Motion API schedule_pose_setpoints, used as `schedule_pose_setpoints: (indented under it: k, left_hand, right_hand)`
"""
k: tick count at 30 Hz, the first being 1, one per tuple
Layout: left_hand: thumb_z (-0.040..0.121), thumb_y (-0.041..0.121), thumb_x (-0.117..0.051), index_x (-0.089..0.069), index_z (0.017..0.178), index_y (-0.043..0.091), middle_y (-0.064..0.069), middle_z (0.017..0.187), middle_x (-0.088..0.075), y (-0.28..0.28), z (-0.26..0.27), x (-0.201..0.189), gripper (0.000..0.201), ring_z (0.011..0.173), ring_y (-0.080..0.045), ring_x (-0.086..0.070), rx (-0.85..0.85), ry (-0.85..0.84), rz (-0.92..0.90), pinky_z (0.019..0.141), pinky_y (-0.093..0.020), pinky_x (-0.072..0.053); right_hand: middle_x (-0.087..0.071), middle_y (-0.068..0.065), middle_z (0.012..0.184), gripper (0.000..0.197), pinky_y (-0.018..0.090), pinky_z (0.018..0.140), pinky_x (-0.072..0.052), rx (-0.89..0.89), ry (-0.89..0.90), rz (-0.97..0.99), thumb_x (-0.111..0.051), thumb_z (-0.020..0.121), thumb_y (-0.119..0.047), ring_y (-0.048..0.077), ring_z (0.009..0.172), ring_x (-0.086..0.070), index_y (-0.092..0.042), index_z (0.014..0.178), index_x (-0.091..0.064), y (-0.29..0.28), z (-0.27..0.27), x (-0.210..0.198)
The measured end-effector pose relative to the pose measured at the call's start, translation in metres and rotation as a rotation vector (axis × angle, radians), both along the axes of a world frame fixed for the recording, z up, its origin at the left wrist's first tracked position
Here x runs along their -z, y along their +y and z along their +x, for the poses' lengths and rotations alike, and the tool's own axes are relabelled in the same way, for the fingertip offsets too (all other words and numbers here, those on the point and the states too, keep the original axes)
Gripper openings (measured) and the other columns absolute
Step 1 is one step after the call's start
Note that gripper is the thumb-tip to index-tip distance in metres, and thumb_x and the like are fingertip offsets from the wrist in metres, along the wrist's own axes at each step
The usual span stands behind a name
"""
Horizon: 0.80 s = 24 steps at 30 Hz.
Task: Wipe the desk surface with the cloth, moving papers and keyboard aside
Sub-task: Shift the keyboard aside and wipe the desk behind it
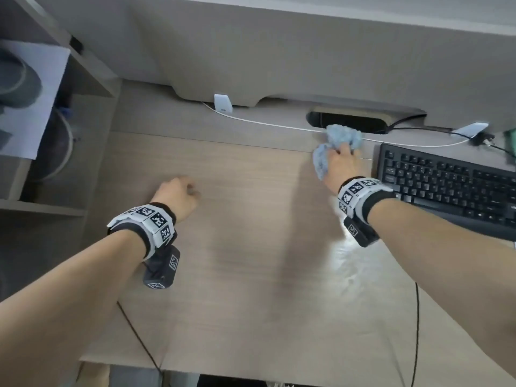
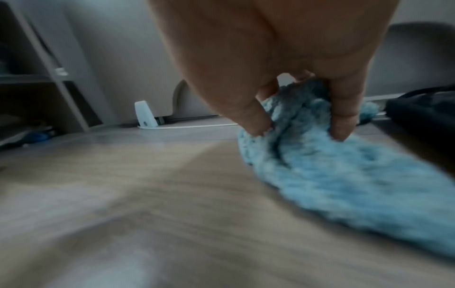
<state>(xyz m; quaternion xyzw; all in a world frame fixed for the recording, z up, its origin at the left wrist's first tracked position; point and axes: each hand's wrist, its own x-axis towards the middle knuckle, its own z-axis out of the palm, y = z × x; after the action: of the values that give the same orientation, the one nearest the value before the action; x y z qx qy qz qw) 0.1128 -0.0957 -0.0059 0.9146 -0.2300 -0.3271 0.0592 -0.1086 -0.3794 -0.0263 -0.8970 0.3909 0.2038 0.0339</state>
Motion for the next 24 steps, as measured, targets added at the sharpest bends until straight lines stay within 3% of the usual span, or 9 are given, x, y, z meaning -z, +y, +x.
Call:
schedule_pose_setpoints:
  k: [2, 5, 8, 10, 12, 13, 16, 20, 24]
  left_hand:
    - [0.088, 0.025, -0.053, -0.063, 0.116, 0.018, -0.011, 0.115, -0.067, 0.011, 0.013, 0.002, 0.030, 0.105, -0.035, -0.060, -0.036, -0.064, -0.050, 0.094, -0.035, -0.048]
    - [0.086, 0.019, -0.053, -0.061, 0.113, 0.007, -0.018, 0.121, -0.059, 0.031, 0.040, 0.008, 0.030, 0.110, -0.037, -0.055, -0.064, -0.170, -0.077, 0.096, -0.037, -0.043]
    - [0.081, 0.024, -0.052, -0.059, 0.113, 0.005, -0.020, 0.125, -0.056, 0.051, 0.065, 0.014, 0.038, 0.119, -0.037, -0.050, -0.075, -0.268, -0.045, 0.104, -0.042, -0.042]
    - [0.080, 0.027, -0.052, -0.057, 0.120, 0.008, -0.017, 0.133, -0.052, 0.061, 0.076, 0.019, 0.044, 0.125, -0.036, -0.047, -0.093, -0.277, -0.017, 0.108, -0.043, -0.039]
    - [0.080, 0.029, -0.051, -0.055, 0.128, 0.011, -0.013, 0.141, -0.048, 0.069, 0.084, 0.022, 0.051, 0.131, -0.034, -0.043, -0.096, -0.278, 0.011, 0.111, -0.041, -0.035]
    - [0.081, 0.029, -0.050, -0.054, 0.129, 0.011, -0.012, 0.142, -0.047, 0.072, 0.087, 0.023, 0.052, 0.132, -0.033, -0.041, -0.095, -0.282, 0.017, 0.112, -0.041, -0.034]
    - [0.082, 0.031, -0.049, -0.049, 0.133, 0.013, -0.010, 0.147, -0.041, 0.083, 0.095, 0.026, 0.054, 0.137, -0.031, -0.037, -0.108, -0.268, 0.019, 0.115, -0.042, -0.031]
    - [0.082, 0.029, -0.051, -0.042, 0.138, 0.020, -0.004, 0.152, -0.033, 0.094, 0.094, 0.032, 0.057, 0.140, -0.029, -0.029, -0.219, -0.280, -0.043, 0.116, -0.042, -0.027]
    - [0.084, 0.022, -0.053, -0.038, 0.142, 0.014, -0.009, 0.156, -0.029, 0.097, 0.095, 0.032, 0.060, 0.142, -0.032, -0.025, -0.330, -0.243, -0.072, 0.118, -0.043, -0.023]
  right_hand:
    - [-0.040, 0.022, 0.139, 0.047, 0.053, 0.111, -0.031, 0.115, 0.058, -0.109, -0.054, 0.087, -0.016, 0.038, 0.132, -0.037, -0.003, 0.132, -0.049, -0.014, -0.002, -0.003]
    - [-0.052, 0.022, 0.127, 0.037, 0.048, 0.104, -0.039, 0.074, 0.132, -0.099, -0.053, 0.089, -0.008, 0.037, 0.121, -0.048, 0.001, 0.125, -0.051, 0.008, 0.041, -0.009]
    - [-0.062, 0.017, 0.112, 0.026, 0.044, 0.095, -0.044, -0.039, -0.066, -0.015, -0.052, 0.088, -0.005, 0.035, 0.108, -0.055, -0.004, 0.112, -0.059, 0.055, 0.102, -0.004]
    - [-0.063, 0.013, 0.113, 0.026, 0.045, 0.096, -0.043, -0.171, -0.237, 0.144, -0.056, 0.084, -0.008, 0.034, 0.111, -0.051, -0.009, 0.109, -0.063, 0.103, 0.134, 0.003]
    - [-0.062, 0.007, 0.118, 0.029, 0.047, 0.099, -0.038, -0.351, -0.290, 0.235, -0.062, 0.080, -0.015, 0.032, 0.119, -0.046, -0.016, 0.108, -0.066, 0.144, 0.149, 0.008]
    - [-0.061, 0.005, 0.122, 0.033, 0.050, 0.100, -0.036, -0.392, -0.305, 0.228, -0.064, 0.077, -0.019, 0.033, 0.125, -0.041, -0.019, 0.110, -0.067, 0.150, 0.151, 0.011]
    - [-0.046, 0.010, 0.137, 0.036, 0.058, 0.103, -0.037, -0.260, -0.342, 0.198, -0.062, 0.081, -0.026, 0.038, 0.134, -0.030, -0.013, 0.115, -0.064, 0.132, 0.143, 0.015]
    - [-0.029, 0.026, 0.148, 0.044, 0.051, 0.114, -0.032, -0.205, -0.281, 0.136, -0.065, 0.083, -0.010, 0.047, 0.137, -0.031, 0.005, 0.123, -0.055, 0.116, 0.162, 0.021]
    - [-0.016, 0.021, 0.156, 0.075, 0.050, 0.101, -0.044, -0.208, -0.384, 0.280, -0.067, 0.080, -0.005, 0.043, 0.131, -0.043, 0.002, 0.145, -0.030, 0.148, 0.245, 0.012]
